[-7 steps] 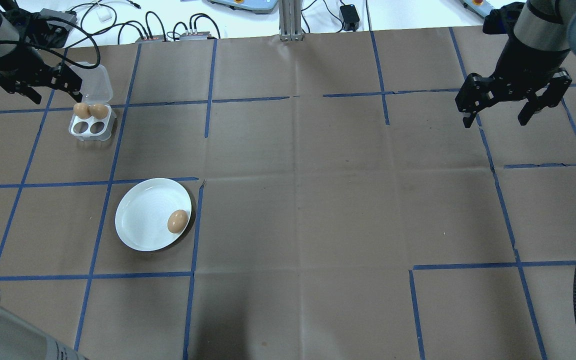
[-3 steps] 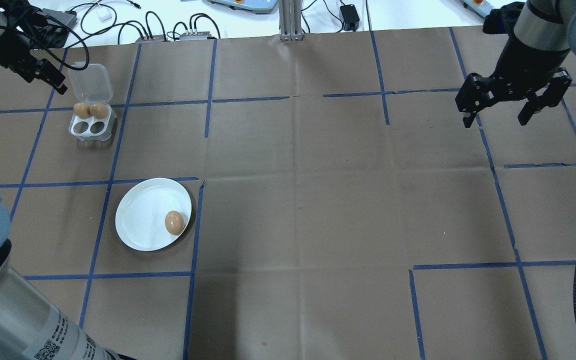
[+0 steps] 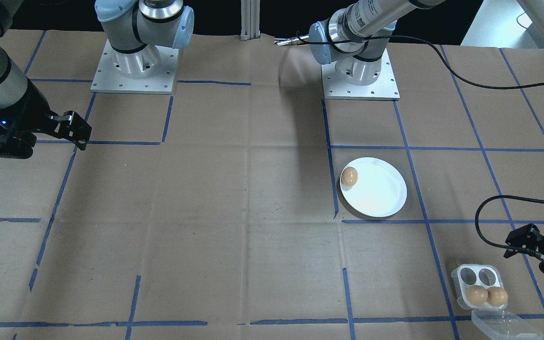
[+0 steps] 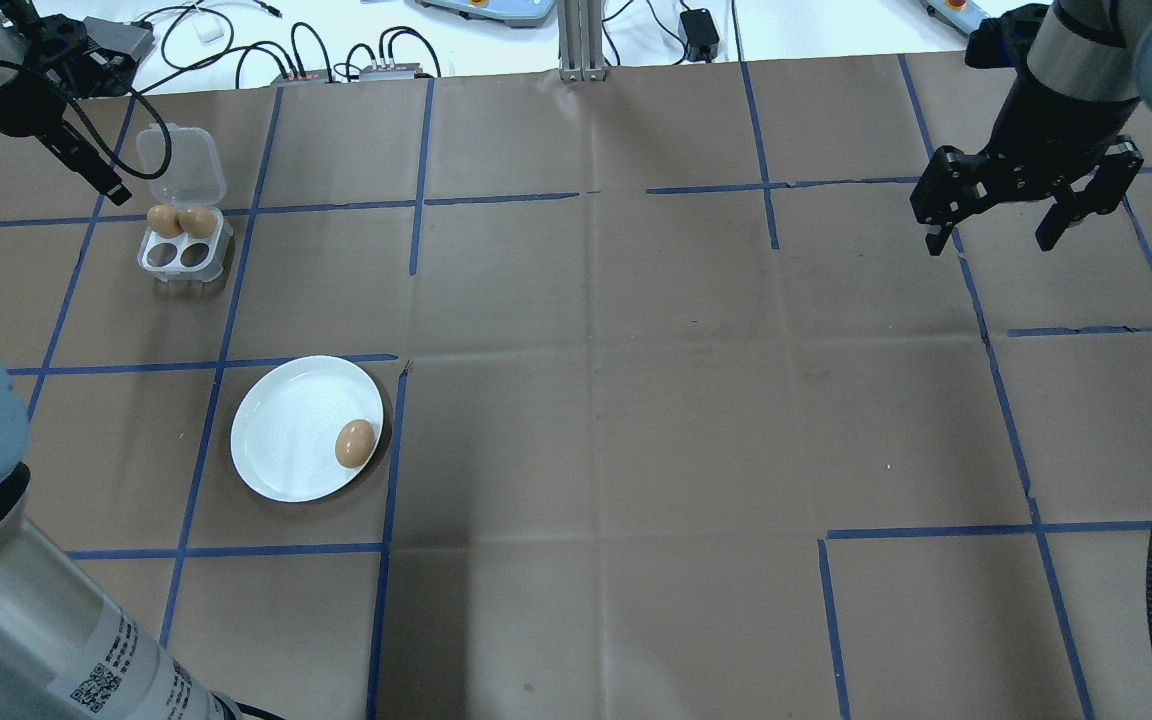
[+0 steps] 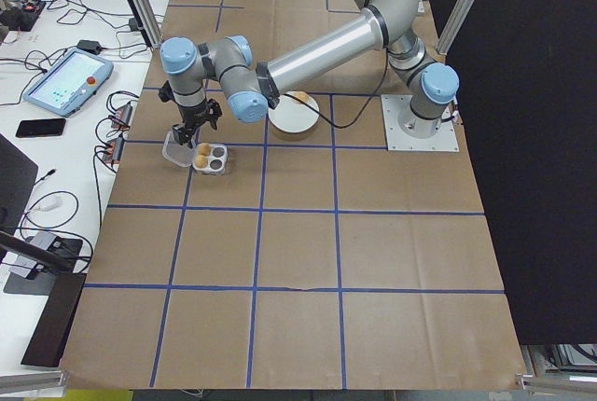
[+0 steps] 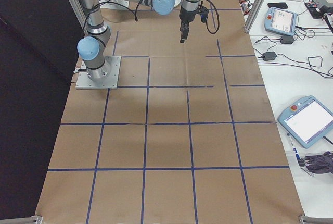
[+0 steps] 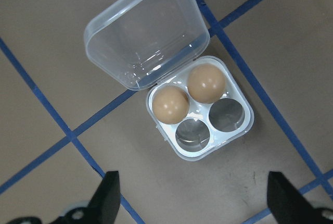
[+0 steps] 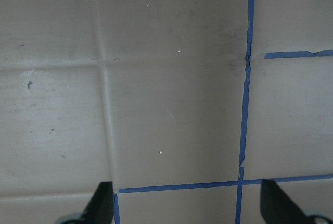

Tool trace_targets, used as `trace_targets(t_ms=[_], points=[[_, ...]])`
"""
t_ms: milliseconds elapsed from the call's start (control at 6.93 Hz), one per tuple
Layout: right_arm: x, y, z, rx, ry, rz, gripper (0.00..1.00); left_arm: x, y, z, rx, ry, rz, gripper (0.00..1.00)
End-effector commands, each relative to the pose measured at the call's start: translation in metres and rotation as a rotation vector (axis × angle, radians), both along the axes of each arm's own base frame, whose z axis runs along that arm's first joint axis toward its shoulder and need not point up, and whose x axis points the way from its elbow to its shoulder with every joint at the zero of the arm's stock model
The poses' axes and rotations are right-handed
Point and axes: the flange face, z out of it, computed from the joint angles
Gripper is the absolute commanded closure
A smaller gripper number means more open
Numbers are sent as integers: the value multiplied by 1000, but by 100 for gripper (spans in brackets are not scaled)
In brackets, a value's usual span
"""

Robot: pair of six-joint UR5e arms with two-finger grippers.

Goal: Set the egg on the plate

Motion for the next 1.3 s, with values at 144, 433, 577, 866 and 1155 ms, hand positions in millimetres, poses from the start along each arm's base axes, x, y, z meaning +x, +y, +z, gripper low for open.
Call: trace_targets(t_ms=[144,433,577,866,1155], points=[[0,0,0,-1,0,0,0,3,-13,-55,53,31,-222,0],[0,0,0,-1,0,0,0,6,-19,-76,58,26,-249,0],[0,0,0,1,0,0,0,8,-22,-86,55,23,-264,0],[0,0,0,-1,0,0,0,9,-27,-100,46,14,-294,1],[0,0,0,1,0,0,0,10,-29,-108,49,16,-308,1]])
